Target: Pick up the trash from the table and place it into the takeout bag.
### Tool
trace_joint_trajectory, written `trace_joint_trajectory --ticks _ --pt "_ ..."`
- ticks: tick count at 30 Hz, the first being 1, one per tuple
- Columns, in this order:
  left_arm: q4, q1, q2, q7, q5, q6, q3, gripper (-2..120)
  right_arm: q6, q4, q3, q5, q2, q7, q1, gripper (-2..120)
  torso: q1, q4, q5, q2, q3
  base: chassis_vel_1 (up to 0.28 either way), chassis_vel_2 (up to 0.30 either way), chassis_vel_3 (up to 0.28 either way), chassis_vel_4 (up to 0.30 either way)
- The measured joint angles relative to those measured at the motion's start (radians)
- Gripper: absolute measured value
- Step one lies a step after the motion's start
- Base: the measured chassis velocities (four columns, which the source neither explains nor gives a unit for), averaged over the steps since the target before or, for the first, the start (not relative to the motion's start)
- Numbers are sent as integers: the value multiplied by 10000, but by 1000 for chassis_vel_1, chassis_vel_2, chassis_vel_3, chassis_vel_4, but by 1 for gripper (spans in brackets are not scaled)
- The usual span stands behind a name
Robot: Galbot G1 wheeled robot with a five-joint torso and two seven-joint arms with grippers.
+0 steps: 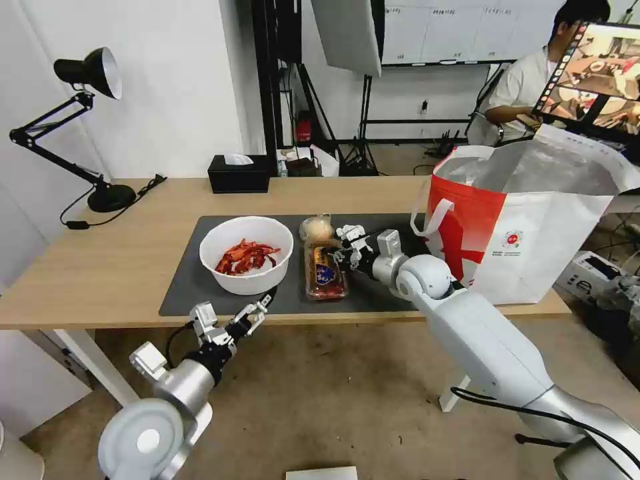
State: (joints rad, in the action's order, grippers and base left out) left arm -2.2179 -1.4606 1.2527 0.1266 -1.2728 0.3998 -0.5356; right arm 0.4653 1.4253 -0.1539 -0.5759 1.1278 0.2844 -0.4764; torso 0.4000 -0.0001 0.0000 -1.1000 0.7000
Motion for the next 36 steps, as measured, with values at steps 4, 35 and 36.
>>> trace_joint_trajectory --ticks 4,35,36 --pt "167 159 -45 29 -101 -110 68 100 115 0 -195 1 36 -70 196 0 0 1 -1 0 0 0 0 0 0" --pt "2091 2763 -90 1255 206 -1026 2574 100 321 512 -176 14 -537 -272 6 0 1 0 1 0 1 0 0 0 0" --pt "2144 2854 -88 1395 214 -1026 2648 100 324 519 -169 14 -537 -274 -14 0 0 0 1 0 0 0 0 0 0"
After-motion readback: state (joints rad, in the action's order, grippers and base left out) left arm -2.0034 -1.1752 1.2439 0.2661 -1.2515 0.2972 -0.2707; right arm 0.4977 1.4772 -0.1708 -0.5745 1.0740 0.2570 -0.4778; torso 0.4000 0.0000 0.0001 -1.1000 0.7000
